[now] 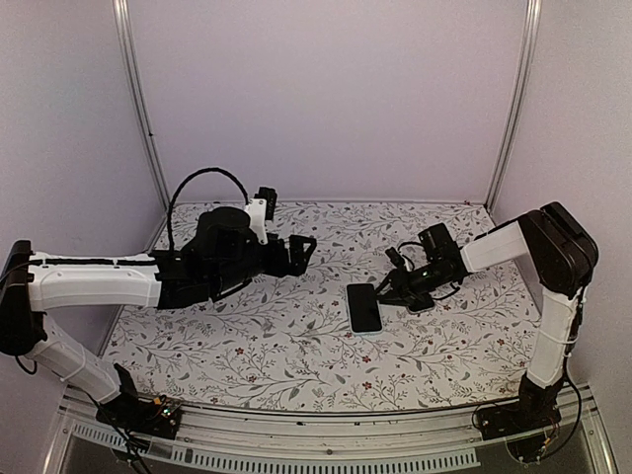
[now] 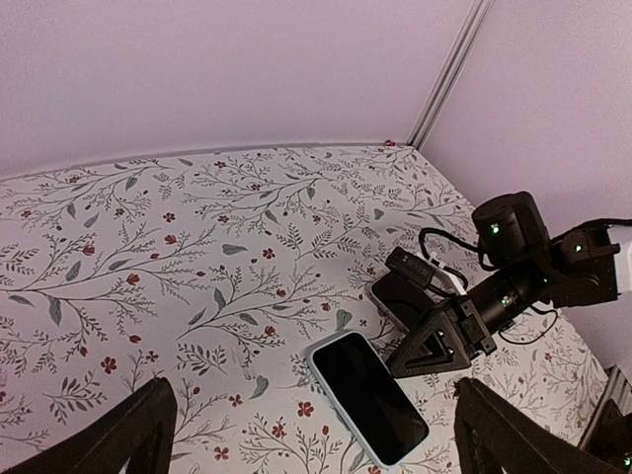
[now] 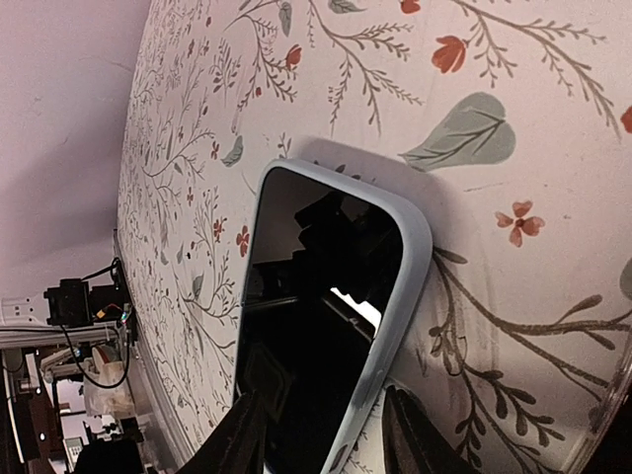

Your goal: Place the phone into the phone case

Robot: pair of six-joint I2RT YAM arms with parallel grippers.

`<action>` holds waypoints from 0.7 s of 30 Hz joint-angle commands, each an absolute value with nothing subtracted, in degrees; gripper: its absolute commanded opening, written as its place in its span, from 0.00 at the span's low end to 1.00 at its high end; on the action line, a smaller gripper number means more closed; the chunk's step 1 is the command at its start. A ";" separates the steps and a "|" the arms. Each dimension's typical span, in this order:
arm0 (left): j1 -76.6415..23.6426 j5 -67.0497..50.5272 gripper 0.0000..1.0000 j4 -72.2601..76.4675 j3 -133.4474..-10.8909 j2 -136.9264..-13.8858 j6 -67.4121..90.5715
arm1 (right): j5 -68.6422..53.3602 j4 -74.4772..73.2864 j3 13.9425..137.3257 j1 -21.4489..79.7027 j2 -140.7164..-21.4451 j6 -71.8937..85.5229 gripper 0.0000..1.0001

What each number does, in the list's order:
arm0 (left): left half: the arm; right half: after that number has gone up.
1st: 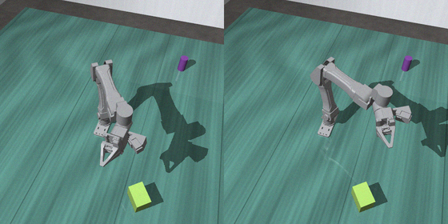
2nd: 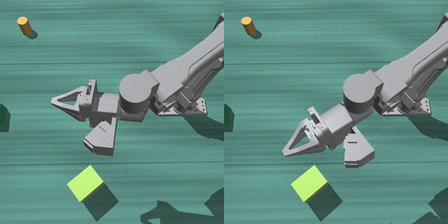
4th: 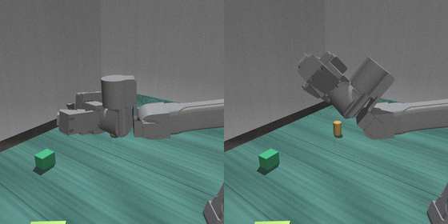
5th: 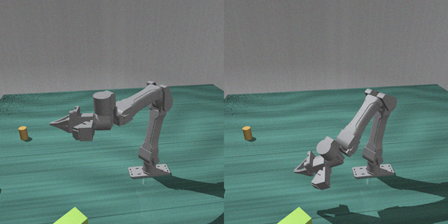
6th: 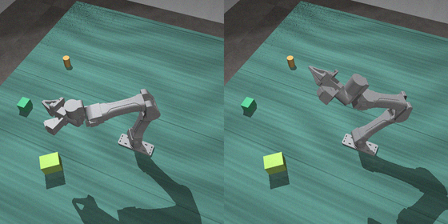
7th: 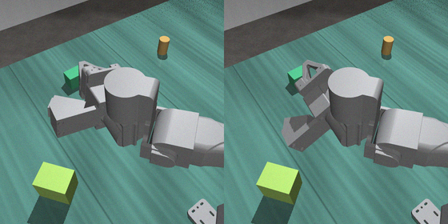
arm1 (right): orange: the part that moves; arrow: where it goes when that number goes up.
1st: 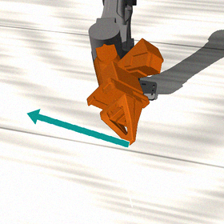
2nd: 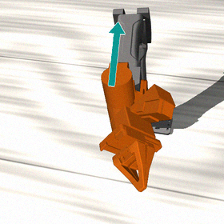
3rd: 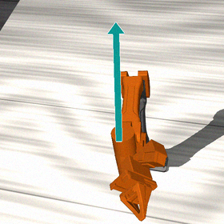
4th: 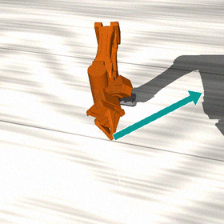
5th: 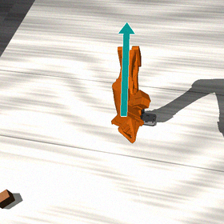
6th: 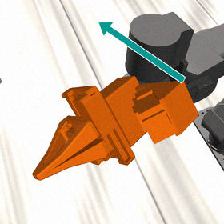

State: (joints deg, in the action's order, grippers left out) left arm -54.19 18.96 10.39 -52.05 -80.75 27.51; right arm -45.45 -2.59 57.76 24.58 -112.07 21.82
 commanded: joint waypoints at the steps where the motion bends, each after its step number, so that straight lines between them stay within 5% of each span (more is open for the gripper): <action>1: -53.23 20.94 0.99 9.05 -52.17 -80.22 27.27 | -41.44 -3.93 58.61 24.26 -110.38 21.04 0.45; 4: -52.49 23.02 0.99 8.07 -51.88 -79.61 26.76 | -39.15 -6.30 59.32 24.29 -108.07 20.13 0.56; 7: -50.50 25.84 0.99 6.12 -51.41 -78.27 26.10 | -36.80 -7.83 59.85 24.27 -104.33 17.70 0.96; 13: -43.57 33.14 0.99 6.48 -46.61 -72.02 21.40 | -27.29 -6.00 58.96 22.67 -91.21 12.88 0.99; 21: -33.09 42.38 0.99 16.20 -31.76 -58.19 14.53 | -26.53 8.58 41.88 0.67 -75.84 23.78 0.99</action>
State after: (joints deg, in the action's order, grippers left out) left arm -36.99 35.81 10.07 -37.67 -63.51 20.34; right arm -30.22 3.33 49.95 8.95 -80.58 17.56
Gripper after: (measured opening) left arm 0.994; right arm 0.989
